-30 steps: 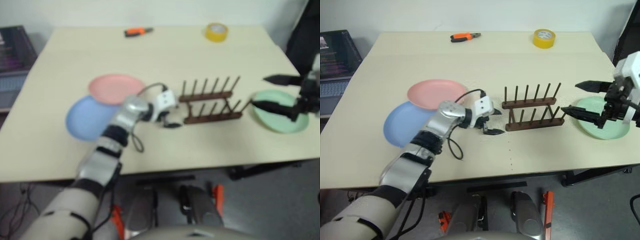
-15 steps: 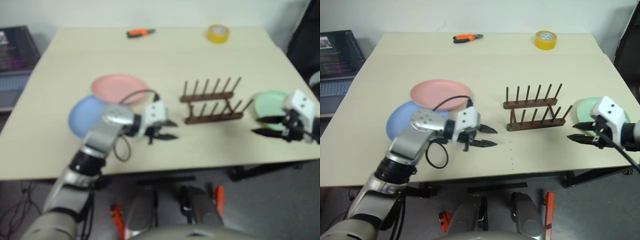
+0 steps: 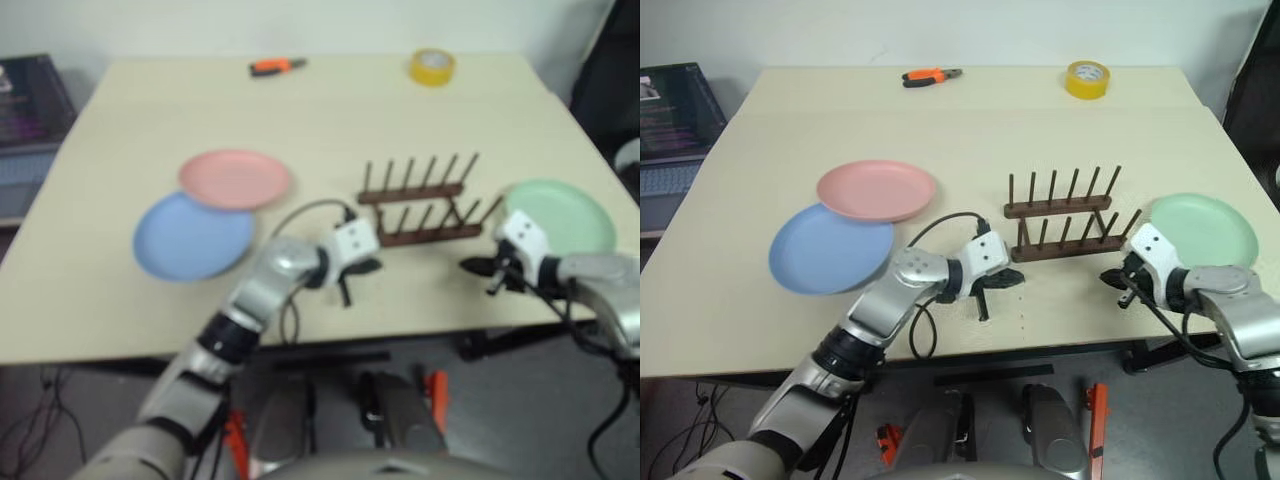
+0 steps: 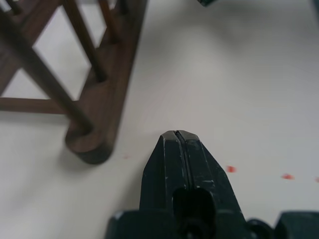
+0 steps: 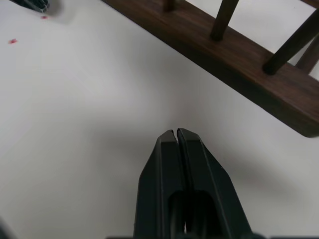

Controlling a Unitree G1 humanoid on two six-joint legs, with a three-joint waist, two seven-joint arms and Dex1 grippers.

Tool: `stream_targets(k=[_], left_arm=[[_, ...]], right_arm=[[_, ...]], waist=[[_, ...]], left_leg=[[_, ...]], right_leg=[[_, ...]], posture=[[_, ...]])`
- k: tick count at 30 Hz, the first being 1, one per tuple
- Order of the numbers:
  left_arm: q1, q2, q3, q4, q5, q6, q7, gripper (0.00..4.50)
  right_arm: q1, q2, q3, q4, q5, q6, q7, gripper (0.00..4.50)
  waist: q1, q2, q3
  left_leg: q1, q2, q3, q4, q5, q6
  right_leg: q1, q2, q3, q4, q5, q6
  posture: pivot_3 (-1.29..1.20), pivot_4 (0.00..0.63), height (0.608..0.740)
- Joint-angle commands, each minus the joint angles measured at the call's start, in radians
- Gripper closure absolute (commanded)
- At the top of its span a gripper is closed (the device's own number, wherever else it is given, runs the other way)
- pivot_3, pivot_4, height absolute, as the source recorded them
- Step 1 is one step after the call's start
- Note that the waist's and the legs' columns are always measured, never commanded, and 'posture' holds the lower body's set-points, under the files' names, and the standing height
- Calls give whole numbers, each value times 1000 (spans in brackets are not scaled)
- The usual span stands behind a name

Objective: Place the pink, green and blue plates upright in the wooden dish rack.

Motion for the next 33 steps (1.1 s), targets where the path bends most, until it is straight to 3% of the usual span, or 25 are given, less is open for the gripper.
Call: stream_targets(k=[1, 15, 33], left_arm=[[-25, -32, 18, 33, 10, -39, 52, 4500], [-147, -107, 108, 355, 43, -210, 240, 4500], [-231, -191, 135, 511, 55, -290, 269, 4500]], right_arm=[[-36, 43, 21, 59, -75, -50, -75, 4473], [-105, 223, 44, 261, -215, -176, -239, 4473], [-243, 336, 41, 516, -336, -361, -376, 4473]], waist=[[0, 0, 0], [-3, -4, -3], [-3, -4, -4]], left_leg=[[0, 0, 0, 0, 0, 0], [14, 1, 1, 1, 0, 0], [14, 1, 2, 0, 0, 1]], right_leg=[[0, 0, 0, 0, 0, 0], [16, 0, -1, -2, -3, -5], [16, -2, -2, -2, -2, -3]], posture=[[0, 150, 740], [0, 150, 740], [0, 150, 740]])
